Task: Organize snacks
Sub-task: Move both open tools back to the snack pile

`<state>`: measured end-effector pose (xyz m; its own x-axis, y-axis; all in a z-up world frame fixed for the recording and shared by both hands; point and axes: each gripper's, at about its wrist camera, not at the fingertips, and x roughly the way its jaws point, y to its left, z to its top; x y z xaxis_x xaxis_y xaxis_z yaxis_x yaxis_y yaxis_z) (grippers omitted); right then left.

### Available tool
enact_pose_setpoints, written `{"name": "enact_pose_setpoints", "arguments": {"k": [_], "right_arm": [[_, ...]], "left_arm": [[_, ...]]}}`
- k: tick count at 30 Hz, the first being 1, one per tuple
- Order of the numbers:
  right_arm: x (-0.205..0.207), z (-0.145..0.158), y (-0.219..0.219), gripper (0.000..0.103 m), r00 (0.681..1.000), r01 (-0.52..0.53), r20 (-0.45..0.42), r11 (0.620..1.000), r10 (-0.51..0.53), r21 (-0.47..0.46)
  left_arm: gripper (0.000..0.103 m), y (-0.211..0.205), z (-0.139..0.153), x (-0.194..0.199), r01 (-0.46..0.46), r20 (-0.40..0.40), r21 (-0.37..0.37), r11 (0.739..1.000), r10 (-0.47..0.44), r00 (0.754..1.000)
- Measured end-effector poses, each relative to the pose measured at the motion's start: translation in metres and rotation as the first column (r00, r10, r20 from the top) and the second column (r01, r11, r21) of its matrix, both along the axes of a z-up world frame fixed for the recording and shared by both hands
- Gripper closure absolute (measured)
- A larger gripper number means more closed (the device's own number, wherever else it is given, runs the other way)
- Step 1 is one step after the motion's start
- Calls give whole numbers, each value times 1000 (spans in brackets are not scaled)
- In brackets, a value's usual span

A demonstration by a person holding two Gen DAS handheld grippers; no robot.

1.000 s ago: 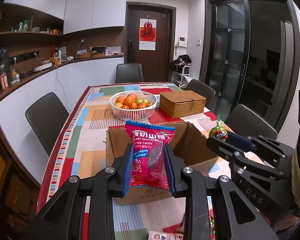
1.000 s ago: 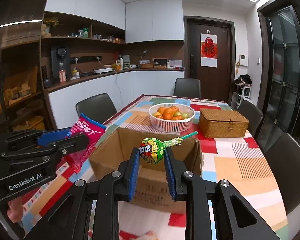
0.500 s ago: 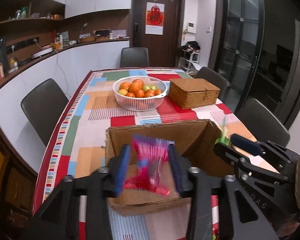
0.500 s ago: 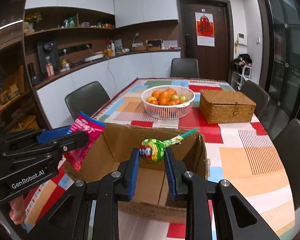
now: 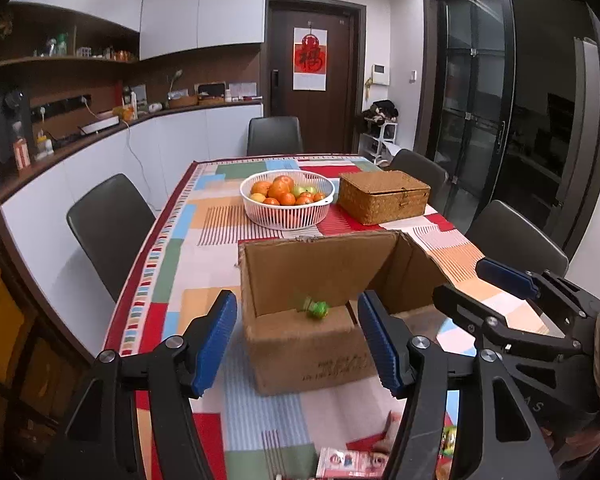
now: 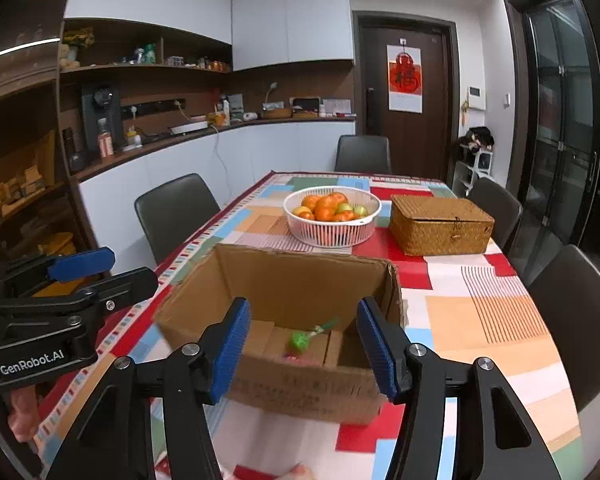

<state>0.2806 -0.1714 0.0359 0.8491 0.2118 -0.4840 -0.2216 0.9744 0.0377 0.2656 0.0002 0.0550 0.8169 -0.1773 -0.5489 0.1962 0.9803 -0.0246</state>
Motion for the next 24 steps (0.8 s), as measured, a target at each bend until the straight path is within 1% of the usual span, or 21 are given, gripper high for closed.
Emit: {"name": "enact_pose_setpoints", "arguments": {"k": [5,9,13,18,22,24], "right_arm": [[-34,4,9,43,999,-25,21,1000,25,1],[-60,3,15,43,999,-45,26,999,45,-5],[-79,-1,21,42,998,-61,17,998,61,-17],[-101,-10,24,42,998,-57,2,998,57,-38],[-118,-18,22,42,999,-43,-9,997,43,-66],[-125,-22,20,39,999,-35,-17,996,33,-82]], "left_arm": [[39,7,5,-35,11,31,-15,1000,-11,999],[38,14,3,-57,7,29,-18,1000,-6,1000],[38,22,-7,-79,0,-6,-43,999,-1,1000],[38,25,-20,-103,-1,-36,-38,999,0,999],[38,23,-31,-117,9,-75,-53,999,-13,997],[38,21,-37,-122,15,-99,-62,998,-21,995]]}}
